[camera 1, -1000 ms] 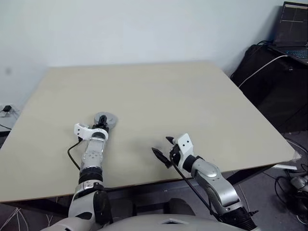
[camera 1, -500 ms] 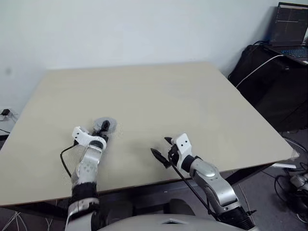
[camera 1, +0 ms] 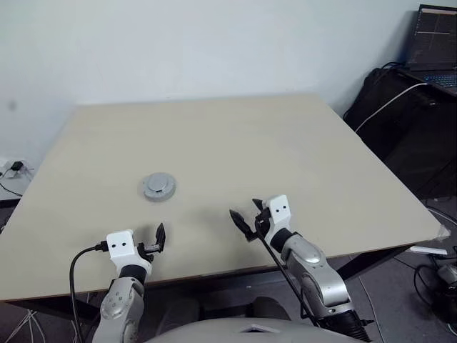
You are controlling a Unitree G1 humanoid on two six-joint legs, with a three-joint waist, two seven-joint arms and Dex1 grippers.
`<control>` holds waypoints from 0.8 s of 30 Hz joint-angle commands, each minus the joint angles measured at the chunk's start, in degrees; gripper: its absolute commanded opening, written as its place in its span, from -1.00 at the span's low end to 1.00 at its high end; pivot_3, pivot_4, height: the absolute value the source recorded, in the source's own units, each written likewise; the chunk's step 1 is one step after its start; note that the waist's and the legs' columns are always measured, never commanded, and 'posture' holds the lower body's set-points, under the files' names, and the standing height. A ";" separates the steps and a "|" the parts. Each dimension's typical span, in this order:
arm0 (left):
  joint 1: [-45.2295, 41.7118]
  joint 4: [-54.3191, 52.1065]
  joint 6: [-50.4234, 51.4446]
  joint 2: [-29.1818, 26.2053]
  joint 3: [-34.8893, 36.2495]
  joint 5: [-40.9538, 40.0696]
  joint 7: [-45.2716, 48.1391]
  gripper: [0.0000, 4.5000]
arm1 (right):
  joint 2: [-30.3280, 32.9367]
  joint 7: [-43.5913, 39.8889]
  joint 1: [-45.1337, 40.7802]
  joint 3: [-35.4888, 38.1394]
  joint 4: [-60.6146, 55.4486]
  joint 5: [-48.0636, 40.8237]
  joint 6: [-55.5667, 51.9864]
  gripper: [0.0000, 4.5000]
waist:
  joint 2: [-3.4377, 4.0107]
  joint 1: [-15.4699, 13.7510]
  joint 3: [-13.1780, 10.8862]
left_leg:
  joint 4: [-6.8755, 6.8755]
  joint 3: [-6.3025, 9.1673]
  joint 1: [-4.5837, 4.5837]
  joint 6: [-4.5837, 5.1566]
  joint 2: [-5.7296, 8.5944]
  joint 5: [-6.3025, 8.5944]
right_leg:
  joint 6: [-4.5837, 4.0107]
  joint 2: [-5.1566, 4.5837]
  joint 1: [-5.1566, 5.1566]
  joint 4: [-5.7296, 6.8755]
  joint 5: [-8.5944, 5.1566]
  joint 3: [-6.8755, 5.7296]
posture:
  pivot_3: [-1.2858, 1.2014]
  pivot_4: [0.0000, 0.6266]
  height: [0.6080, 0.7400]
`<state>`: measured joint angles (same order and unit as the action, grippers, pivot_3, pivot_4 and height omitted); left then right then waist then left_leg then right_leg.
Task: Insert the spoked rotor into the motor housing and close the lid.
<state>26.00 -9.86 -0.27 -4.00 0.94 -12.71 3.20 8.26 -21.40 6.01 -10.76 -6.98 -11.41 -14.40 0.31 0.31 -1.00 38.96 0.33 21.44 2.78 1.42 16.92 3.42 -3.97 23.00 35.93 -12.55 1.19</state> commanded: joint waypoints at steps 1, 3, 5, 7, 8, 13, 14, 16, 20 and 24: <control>0.69 -1.76 -9.25 1.22 -2.08 6.41 -1.30 0.98 | -0.25 2.29 0.43 0.83 0.23 2.90 5.21 1.00 | -0.01 -0.16 0.02 | 0.01 0.00 0.12 0.00 0.01 0.00 | -0.10 0.00 0.12 0.00 0.07 0.00 | 0.03 -1.00 1.00; 1.08 -0.86 -11.88 1.82 -2.46 8.75 -2.08 0.98 | -0.19 3.55 0.80 0.72 1.13 4.76 7.41 1.00 | -0.03 -0.30 0.03 | 0.00 -0.04 0.26 0.02 0.03 -0.01 | -0.23 0.03 0.30 0.01 0.16 -0.06 | 0.03 -1.00 1.00; 1.04 0.34 -14.56 1.87 -2.97 12.09 -3.22 0.98 | -0.76 5.71 1.18 1.11 2.58 6.66 10.55 1.00 | -0.01 -0.38 0.02 | 0.00 -0.05 0.31 0.03 0.03 0.00 | -0.24 0.06 0.37 0.01 0.15 -0.08 | 0.03 -1.00 1.00; 0.68 1.63 -16.35 2.07 -3.33 14.67 -4.50 0.98 | -1.34 7.54 1.52 1.47 4.23 8.23 14.00 1.00 | 0.00 -0.39 0.02 | 0.00 -0.08 0.33 0.05 0.03 0.00 | -0.23 0.10 0.39 0.01 0.15 -0.08 | 0.03 -1.00 1.00; 0.42 2.19 -17.11 2.08 -3.72 15.71 -4.78 0.98 | -1.78 8.44 1.73 1.70 4.84 8.74 15.50 1.00 | 0.00 -0.39 0.01 | 0.00 -0.08 0.33 0.06 0.03 0.00 | -0.22 0.12 0.38 0.01 0.14 -0.08 | 0.03 -1.00 1.00; -0.52 2.98 -17.53 2.47 -4.62 15.78 -4.08 0.98 | -3.41 12.17 2.71 3.12 5.56 10.50 19.75 1.00 | -0.01 -0.31 0.00 | 0.06 -0.10 0.32 0.22 0.02 -0.09 | 0.07 0.40 0.35 0.04 -0.02 -0.08 | 0.03 -1.00 1.00; -0.74 2.90 -17.41 2.50 -4.63 15.80 -3.95 0.98 | -3.76 13.10 3.00 3.72 5.55 10.57 20.01 1.00 | -0.02 -0.31 0.01 | 0.07 -0.10 0.32 0.22 0.01 -0.09 | 0.07 0.39 0.34 0.05 -0.02 -0.08 | 0.03 -1.00 1.00; -1.17 2.87 -17.38 2.58 -4.60 16.25 -4.17 0.98 | -4.12 14.21 3.55 4.52 5.69 10.83 20.50 1.00 | 0.00 -0.31 0.00 | 0.07 -0.10 0.31 0.23 0.00 -0.09 | 0.06 0.34 0.35 0.05 -0.01 -0.07 | 0.03 -1.00 1.00; -1.59 2.99 -17.42 3.11 -4.55 16.39 -4.66 0.98 | -3.96 14.54 4.15 4.79 5.96 11.29 20.65 1.00 | 0.01 -0.28 0.00 | 0.06 -0.10 0.31 0.35 -0.01 -0.16 | -0.03 0.20 0.35 0.05 0.05 -0.07 | 0.03 -1.00 1.00; -2.01 3.04 -17.44 4.20 -4.01 15.56 -5.16 0.98 | -3.93 14.19 3.39 4.64 6.43 11.47 20.34 1.00 | 0.01 -0.16 0.01 | 0.06 -0.09 0.31 0.36 -0.03 -0.16 | -0.04 0.19 0.35 0.06 0.05 -0.07 | 0.03 -1.00 1.00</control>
<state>24.93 -6.01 -16.66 -0.08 -3.06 3.29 -1.52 4.44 -7.28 10.49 -6.35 -0.21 -0.29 4.89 0.31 0.15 -1.00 39.03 0.24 21.75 3.15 1.39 16.76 3.38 -3.78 23.35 35.99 -12.50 1.12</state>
